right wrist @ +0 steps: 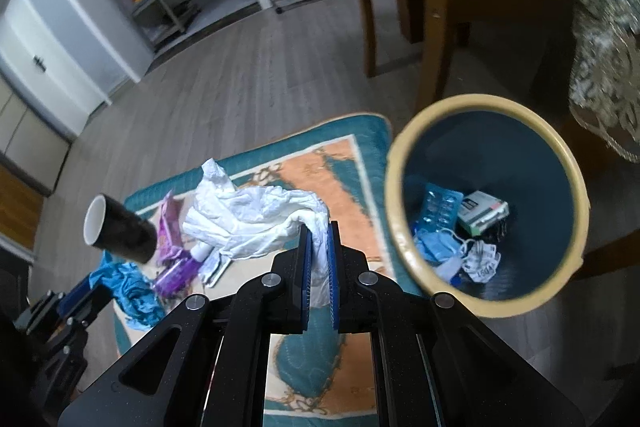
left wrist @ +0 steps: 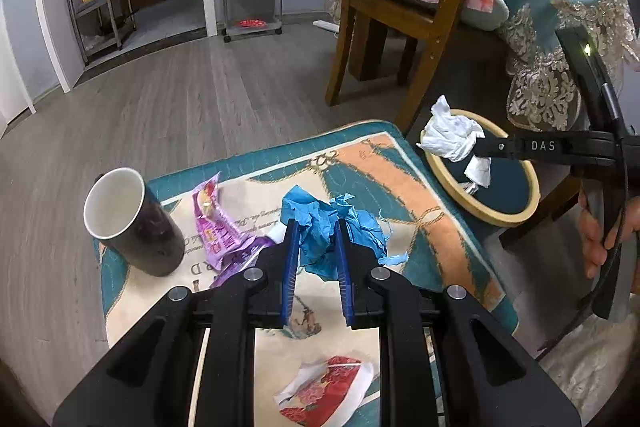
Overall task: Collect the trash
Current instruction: 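Carry glove and white bag over the teal bin and open both grippers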
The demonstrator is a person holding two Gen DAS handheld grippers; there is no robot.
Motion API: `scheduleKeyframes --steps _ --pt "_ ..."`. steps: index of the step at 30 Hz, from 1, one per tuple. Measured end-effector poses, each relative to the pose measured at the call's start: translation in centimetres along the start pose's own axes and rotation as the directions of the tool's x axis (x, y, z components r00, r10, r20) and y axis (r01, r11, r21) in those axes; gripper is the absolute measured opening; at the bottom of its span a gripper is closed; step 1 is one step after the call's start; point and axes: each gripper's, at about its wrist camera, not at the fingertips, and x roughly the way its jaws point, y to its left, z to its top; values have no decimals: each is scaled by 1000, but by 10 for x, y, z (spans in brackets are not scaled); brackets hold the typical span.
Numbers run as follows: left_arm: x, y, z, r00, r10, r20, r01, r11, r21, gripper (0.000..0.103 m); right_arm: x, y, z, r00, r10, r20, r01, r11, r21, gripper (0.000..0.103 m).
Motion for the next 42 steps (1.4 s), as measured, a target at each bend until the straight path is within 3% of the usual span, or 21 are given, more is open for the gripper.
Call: scheduleKeyframes --steps 13,22,28,32,37,40,41,42 --pt "13 -49 18 999 -25 26 23 998 62 17 -7 -79 10 998 -45 32 41 991 127 9" --pt "35 -104 31 997 -73 31 68 987 143 17 -2 -136 16 995 -92 30 85 977 195 9" --pt "65 -152 39 988 -151 -31 154 965 213 17 10 -180 14 990 -142 -2 136 945 299 9" --pt "96 -175 49 984 -163 -76 176 958 225 17 20 -195 12 988 -152 -37 155 925 347 9" --pt "128 -197 66 980 -165 -113 186 959 216 17 22 -196 16 989 -149 -21 146 917 371 9" --pt "133 -206 74 979 -179 -102 198 955 221 29 22 -197 18 989 -147 -4 137 910 392 21" --pt "132 -207 76 979 -179 -98 197 955 223 33 22 -196 19 989 -146 6 132 909 395 31" --pt "130 -208 77 980 -181 -88 196 955 223 45 21 -194 20 988 -153 15 135 910 392 43"
